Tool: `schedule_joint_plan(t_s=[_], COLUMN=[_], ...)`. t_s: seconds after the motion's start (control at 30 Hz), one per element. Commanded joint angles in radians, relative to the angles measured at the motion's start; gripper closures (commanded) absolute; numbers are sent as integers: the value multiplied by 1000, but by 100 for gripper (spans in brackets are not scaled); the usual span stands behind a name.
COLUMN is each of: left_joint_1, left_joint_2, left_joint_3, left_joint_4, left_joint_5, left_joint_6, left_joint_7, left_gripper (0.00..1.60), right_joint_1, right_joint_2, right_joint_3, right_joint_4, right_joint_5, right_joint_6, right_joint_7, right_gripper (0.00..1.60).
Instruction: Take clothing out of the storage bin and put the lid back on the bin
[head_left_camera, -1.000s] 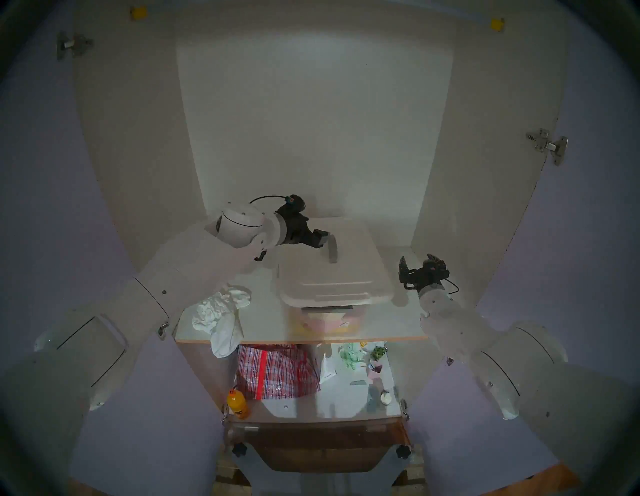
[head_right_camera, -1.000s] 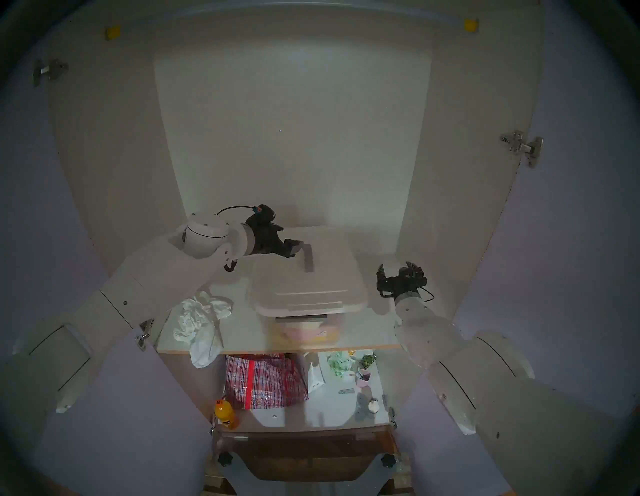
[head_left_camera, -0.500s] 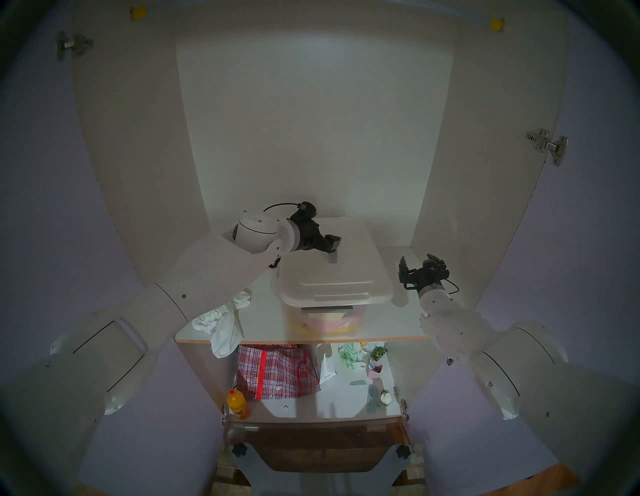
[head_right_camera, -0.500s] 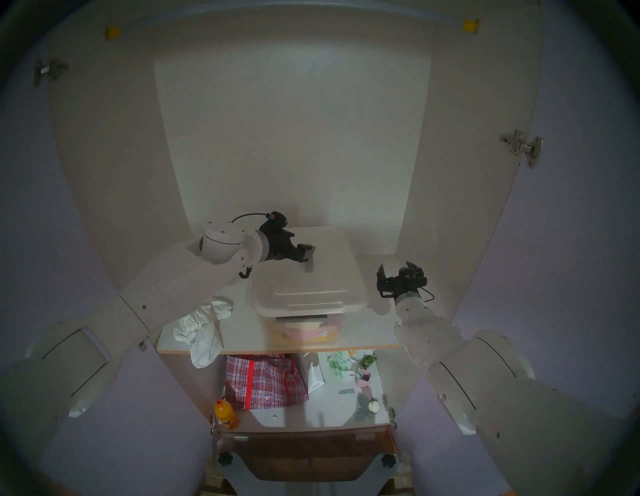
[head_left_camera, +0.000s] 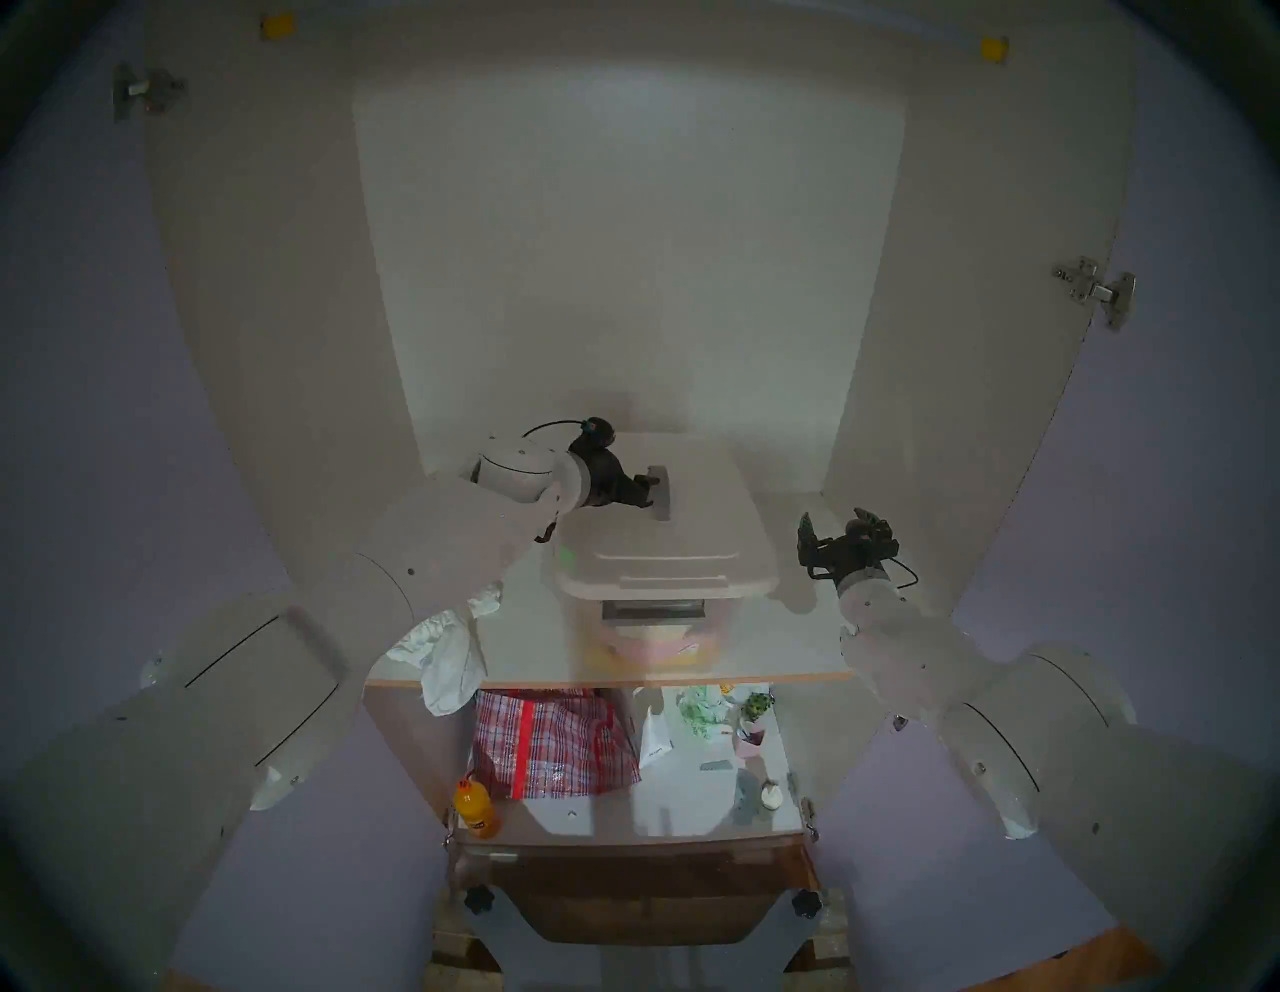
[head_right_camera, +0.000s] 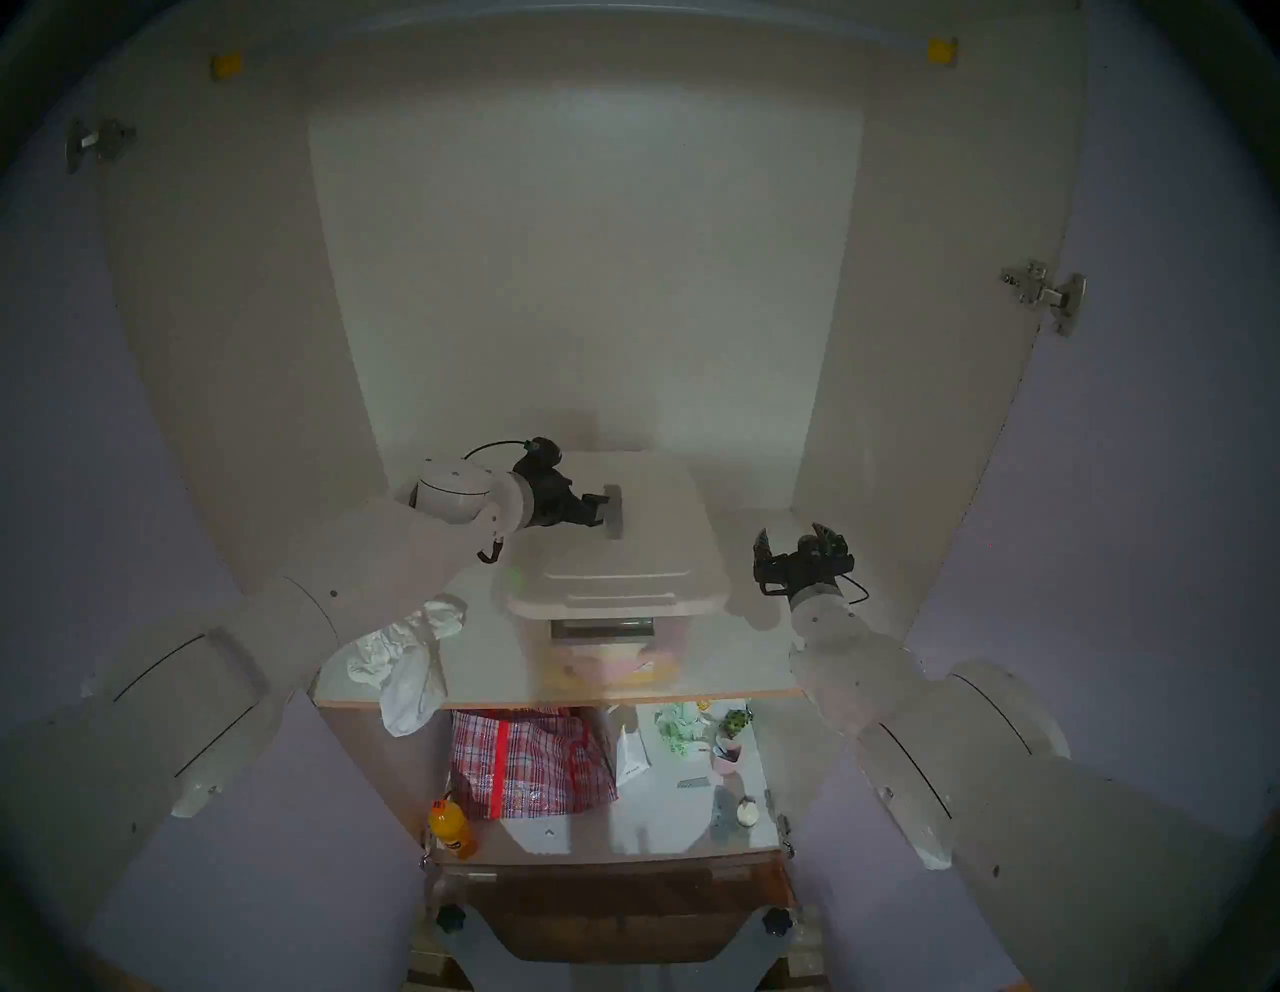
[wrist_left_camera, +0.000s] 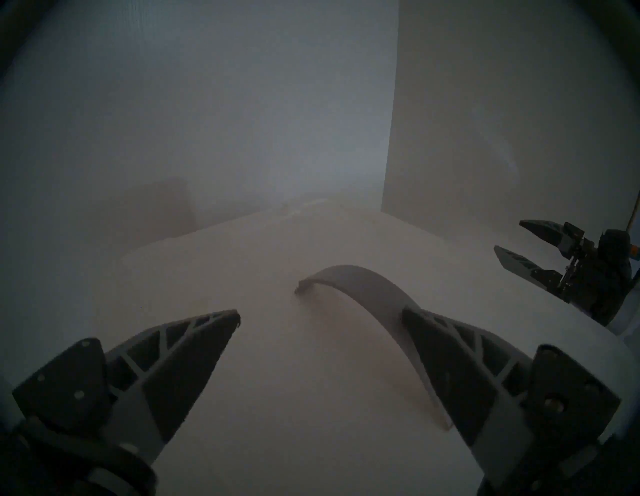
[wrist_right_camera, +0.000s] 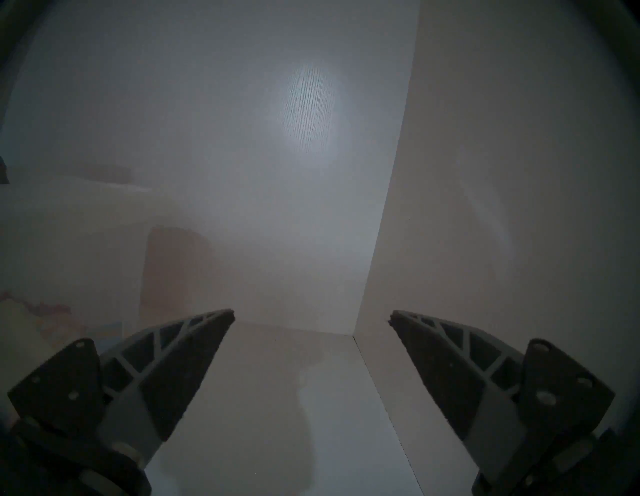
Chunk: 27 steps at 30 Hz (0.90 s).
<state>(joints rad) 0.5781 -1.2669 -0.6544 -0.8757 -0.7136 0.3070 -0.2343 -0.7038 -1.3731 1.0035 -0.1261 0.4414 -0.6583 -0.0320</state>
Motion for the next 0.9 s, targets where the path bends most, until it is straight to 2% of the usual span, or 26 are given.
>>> schedule_joint_plan(t_s=[0.0,0.2,0.6,0.77,0.87], left_joint_1=[-52,-39,0,-11,-25], left_joint_2=[-9,-1,55,25,5], left_joint_3=[7,4,-20,-11,1], left_joint_4=[-49,-76,-215,-139,-81], left_joint_5=[17,6,4,-13,3], left_joint_6=[22,75,36,57,64], left_joint_7=[0,16,23,-19,-5], left_gripper=[0,0,0,0,0], right_joint_1=[26,26,26,26,26], right_joint_2=[2,2,2,2,1], right_joint_3=[2,4,7,8,8], right_joint_4=[-16,-16,-16,-16,-16], right_joint_5=[1,-1,-4,-5,-5], right_joint_6=[-18,-19,-18,-20,-20], right_joint_7=[-1,-1,-1,-1,-1], right_gripper=[0,0,0,0,0])
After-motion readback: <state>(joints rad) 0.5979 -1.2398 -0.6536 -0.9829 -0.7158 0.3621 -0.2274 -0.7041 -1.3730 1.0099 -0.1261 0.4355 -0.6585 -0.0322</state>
